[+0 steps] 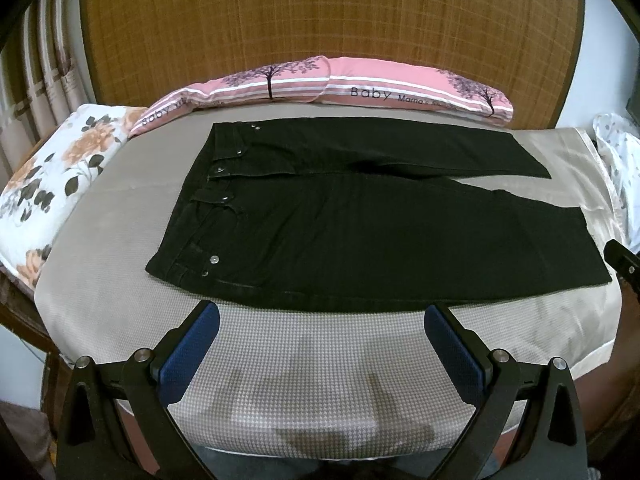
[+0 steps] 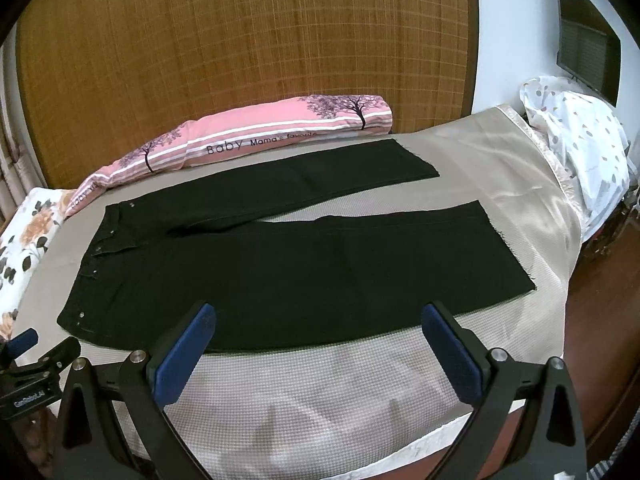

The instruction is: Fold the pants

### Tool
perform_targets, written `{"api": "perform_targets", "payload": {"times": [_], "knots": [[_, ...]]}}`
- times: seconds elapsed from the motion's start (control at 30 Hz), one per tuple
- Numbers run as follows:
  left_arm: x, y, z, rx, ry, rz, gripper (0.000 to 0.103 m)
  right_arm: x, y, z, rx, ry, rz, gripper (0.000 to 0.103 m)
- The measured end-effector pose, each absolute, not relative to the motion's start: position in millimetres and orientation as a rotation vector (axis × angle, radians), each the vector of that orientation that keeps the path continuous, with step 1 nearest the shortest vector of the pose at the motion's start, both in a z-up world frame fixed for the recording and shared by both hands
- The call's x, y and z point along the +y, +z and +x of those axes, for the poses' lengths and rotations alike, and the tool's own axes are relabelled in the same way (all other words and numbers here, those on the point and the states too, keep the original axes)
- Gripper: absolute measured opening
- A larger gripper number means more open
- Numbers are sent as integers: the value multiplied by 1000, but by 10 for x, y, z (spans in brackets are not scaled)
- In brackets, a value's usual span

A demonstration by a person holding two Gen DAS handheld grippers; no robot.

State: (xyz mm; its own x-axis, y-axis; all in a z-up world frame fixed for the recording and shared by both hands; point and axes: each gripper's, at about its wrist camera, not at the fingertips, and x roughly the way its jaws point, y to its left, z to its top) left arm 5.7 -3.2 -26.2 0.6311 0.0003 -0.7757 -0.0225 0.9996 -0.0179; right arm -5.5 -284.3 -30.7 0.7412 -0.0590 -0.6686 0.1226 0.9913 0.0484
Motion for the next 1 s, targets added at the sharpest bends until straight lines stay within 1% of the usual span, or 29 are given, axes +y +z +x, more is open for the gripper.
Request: {"api": "perform_targets", "payload": {"times": [1.0], "knots": [[-44, -263, 83, 891, 26, -23, 101, -2829, -281, -2, 730, -104, 69, 102]]}}
